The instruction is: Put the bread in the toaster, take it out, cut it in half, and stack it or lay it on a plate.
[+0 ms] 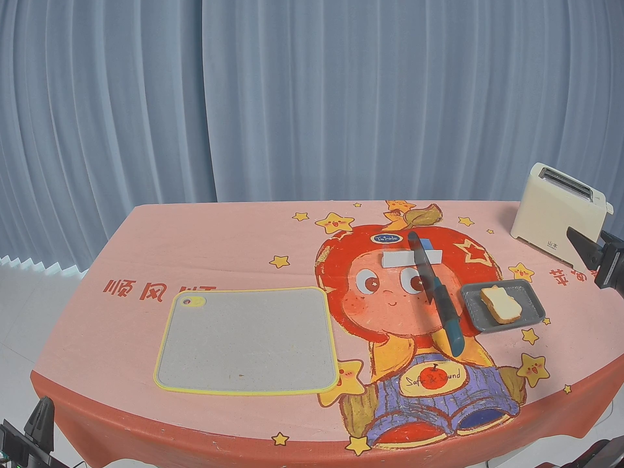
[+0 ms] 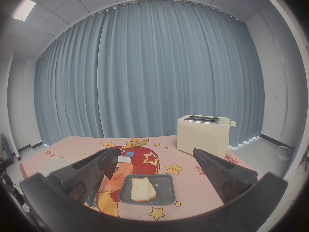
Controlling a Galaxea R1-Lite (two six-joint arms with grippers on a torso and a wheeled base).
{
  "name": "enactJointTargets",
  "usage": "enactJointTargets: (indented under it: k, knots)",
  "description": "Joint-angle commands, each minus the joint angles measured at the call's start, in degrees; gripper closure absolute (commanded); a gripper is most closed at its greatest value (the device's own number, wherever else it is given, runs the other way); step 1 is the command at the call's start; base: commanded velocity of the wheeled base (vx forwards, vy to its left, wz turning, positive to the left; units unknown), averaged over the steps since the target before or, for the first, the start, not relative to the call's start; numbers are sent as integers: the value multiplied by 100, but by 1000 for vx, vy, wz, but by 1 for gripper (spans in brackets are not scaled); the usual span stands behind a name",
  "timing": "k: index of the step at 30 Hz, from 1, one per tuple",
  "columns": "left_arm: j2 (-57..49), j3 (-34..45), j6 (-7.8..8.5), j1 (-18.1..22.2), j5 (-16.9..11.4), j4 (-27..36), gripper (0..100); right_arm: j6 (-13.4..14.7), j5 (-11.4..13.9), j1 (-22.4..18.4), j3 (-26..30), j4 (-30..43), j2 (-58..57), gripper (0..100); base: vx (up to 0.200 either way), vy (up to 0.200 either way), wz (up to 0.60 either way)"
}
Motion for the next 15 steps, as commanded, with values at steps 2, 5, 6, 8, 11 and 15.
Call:
enactJointTargets:
  k: [2,5,6,8,11,15]
  knots:
    - [-93,101,-2,2,4,-9,100,-5,-46,-76,266,5,-321,0,0,0,0]
    - [-93,101,-2,2,4,0,100,-5,-37,-164,345,23,-435,0,0,0,0]
    - [-93,101,-2,2,4,0,100,-5,-46,-173,406,23,-497,0,0,0,0]
    - [-93,101,-2,2,4,0,100,-14,-37,-190,521,23,-673,0,0,0,0]
    - [-93,101,-2,2,4,0,100,-14,-37,-217,573,49,-831,0,0,0,0]
    - [-93,101,-2,2,4,0,100,-23,-46,-322,626,93,-1103,0,0,0,0]
